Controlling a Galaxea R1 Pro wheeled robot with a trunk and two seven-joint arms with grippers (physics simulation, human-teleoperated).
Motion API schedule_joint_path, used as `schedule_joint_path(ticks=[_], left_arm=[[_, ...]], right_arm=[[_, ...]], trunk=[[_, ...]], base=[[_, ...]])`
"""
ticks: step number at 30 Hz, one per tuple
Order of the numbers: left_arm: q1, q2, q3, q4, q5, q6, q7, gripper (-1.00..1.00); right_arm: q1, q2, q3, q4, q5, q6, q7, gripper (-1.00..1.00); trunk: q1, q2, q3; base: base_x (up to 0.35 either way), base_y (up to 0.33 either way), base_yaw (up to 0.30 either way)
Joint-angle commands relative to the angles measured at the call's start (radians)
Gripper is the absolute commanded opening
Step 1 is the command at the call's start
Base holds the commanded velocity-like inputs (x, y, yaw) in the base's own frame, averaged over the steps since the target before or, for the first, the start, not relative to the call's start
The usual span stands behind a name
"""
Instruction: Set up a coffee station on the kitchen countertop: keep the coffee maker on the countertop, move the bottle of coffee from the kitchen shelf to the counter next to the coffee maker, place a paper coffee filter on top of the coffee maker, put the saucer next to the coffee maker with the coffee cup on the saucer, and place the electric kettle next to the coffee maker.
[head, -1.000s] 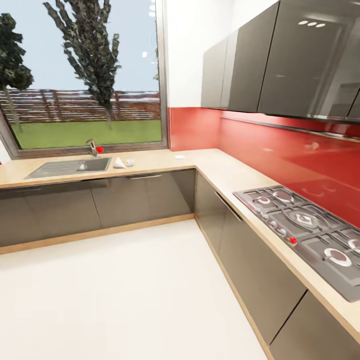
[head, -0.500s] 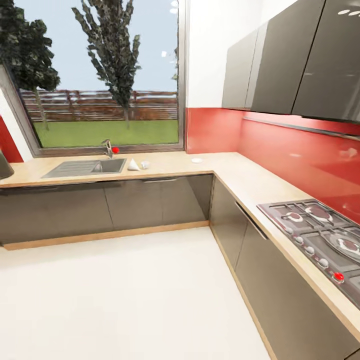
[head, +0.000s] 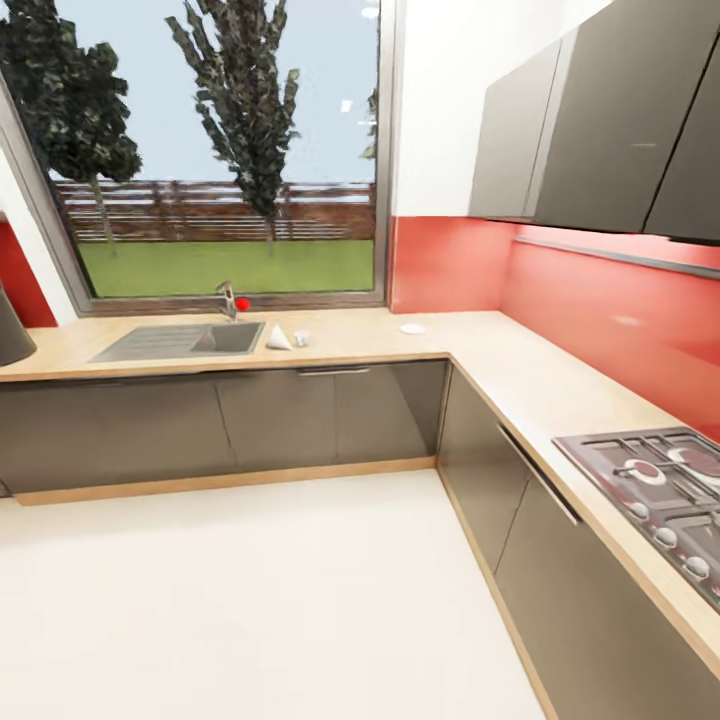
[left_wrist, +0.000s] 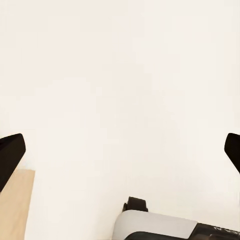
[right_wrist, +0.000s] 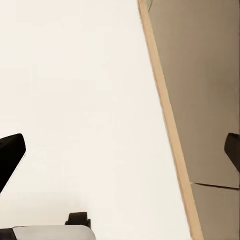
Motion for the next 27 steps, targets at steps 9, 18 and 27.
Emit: schedule_joint_path(ticks=[9, 18, 27], left_arm=[[-0.001, 0.0, 0.0, 0.001, 0.006, -0.003, 0.0, 1.0], [-0.001, 0.0, 0.0, 0.001, 0.006, -0.003, 0.0, 1.0], [-0.001, 0.0, 0.0, 0.001, 0.006, -0.003, 0.0, 1.0]], right_arm=[[0.0, 0.0, -0.002, 0.0, 0.005, -0.002, 0.0, 1.0], [0.0, 0.0, -0.002, 0.0, 0.005, -0.001, 0.0, 1.0], [0.0, 0.0, -0.002, 0.0, 0.005, -0.002, 0.0, 1.0]], trunk=[[0.001, -0.002, -0.002], [0.001, -0.002, -0.002], [0.001, -0.002, -0.002]], base=[[0.339, 0.123, 0.0], [0.334, 0.16, 0.0], [0.333, 0.12, 0.0]])
